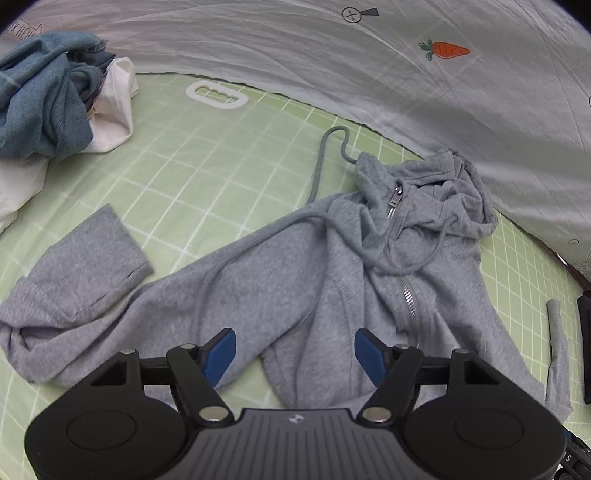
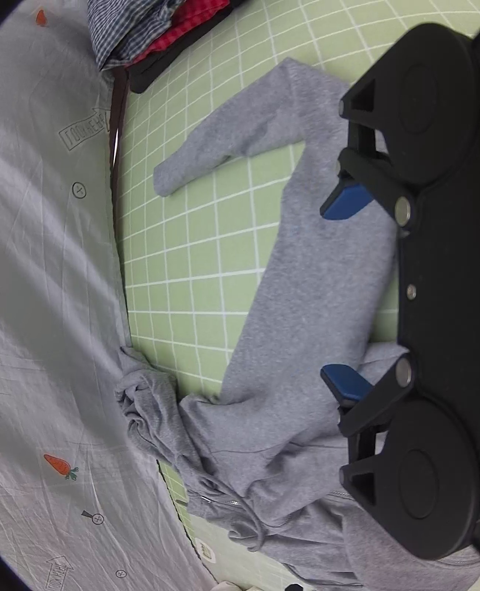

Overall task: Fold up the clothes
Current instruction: 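Lower the hoodie flat onto the mat and open both grippers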

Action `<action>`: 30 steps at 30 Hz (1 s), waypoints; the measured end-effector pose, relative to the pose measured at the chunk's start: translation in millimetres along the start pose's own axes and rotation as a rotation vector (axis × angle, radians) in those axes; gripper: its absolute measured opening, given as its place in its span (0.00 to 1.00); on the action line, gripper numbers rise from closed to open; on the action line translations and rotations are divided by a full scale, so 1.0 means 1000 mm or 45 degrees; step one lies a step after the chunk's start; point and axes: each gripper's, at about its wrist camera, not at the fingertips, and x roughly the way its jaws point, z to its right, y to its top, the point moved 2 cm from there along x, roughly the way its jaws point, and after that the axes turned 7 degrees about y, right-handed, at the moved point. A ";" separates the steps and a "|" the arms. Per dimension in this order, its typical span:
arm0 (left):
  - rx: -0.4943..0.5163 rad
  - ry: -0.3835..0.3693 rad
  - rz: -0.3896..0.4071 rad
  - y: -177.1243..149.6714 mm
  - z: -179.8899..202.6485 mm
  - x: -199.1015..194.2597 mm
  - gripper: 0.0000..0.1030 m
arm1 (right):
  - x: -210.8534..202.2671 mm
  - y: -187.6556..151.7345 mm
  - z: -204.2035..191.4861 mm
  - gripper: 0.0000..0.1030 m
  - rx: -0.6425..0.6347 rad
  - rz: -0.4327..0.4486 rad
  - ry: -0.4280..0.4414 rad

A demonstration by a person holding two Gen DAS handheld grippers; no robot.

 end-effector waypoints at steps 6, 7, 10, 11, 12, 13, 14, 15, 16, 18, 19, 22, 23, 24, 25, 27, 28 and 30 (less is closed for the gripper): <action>-0.052 0.079 -0.084 -0.056 -0.043 -0.006 0.70 | -0.018 -0.034 0.007 0.84 0.066 -0.023 0.015; -0.056 0.080 -0.090 -0.062 -0.049 -0.007 0.70 | -0.019 -0.038 0.005 0.84 0.070 -0.028 0.025; -0.071 0.076 -0.110 -0.077 -0.063 -0.009 0.73 | -0.018 -0.050 -0.004 0.84 0.052 -0.063 0.050; -0.075 0.077 -0.116 -0.081 -0.066 -0.009 0.75 | -0.016 -0.054 -0.008 0.84 0.042 -0.074 0.059; -0.067 0.078 -0.118 -0.085 -0.068 -0.009 0.75 | -0.016 -0.058 -0.013 0.84 0.025 -0.085 0.073; -0.059 0.079 -0.120 -0.088 -0.070 -0.010 0.75 | -0.016 -0.062 -0.018 0.84 0.010 -0.094 0.087; -0.050 0.079 -0.122 -0.091 -0.071 -0.010 0.76 | -0.016 -0.066 -0.023 0.84 -0.007 -0.101 0.103; -0.044 0.070 -0.124 -0.094 -0.072 -0.010 0.77 | -0.016 -0.070 -0.027 0.84 -0.022 -0.110 0.113; -0.042 0.060 -0.128 -0.098 -0.074 -0.010 0.78 | -0.015 -0.073 -0.030 0.84 -0.034 -0.120 0.119; -0.043 0.039 -0.136 -0.104 -0.077 -0.008 0.79 | -0.013 -0.078 -0.033 0.84 -0.032 -0.141 0.129; -0.047 0.028 -0.139 -0.107 -0.078 -0.007 0.79 | -0.012 -0.081 -0.034 0.84 -0.029 -0.152 0.133; -0.072 -0.010 -0.124 -0.114 -0.082 -0.004 0.79 | -0.009 -0.088 -0.036 0.84 -0.015 -0.177 0.144; -0.083 -0.024 -0.115 -0.117 -0.083 -0.004 0.79 | -0.009 -0.088 -0.036 0.84 -0.011 -0.171 0.147; -0.087 -0.036 -0.105 -0.119 -0.083 -0.004 0.79 | -0.009 -0.089 -0.036 0.84 -0.007 -0.163 0.150; -0.089 -0.048 -0.094 -0.120 -0.084 -0.003 0.79 | -0.010 -0.089 -0.036 0.81 -0.002 -0.154 0.157; -0.085 -0.069 -0.081 -0.124 -0.082 -0.004 0.77 | -0.013 -0.089 -0.034 0.66 0.010 -0.135 0.177; -0.081 -0.090 -0.076 -0.126 -0.081 -0.004 0.77 | -0.015 -0.089 -0.033 0.54 0.018 -0.123 0.190; -0.077 -0.166 -0.073 -0.129 -0.078 -0.005 0.59 | -0.020 -0.090 -0.030 0.34 0.035 -0.100 0.218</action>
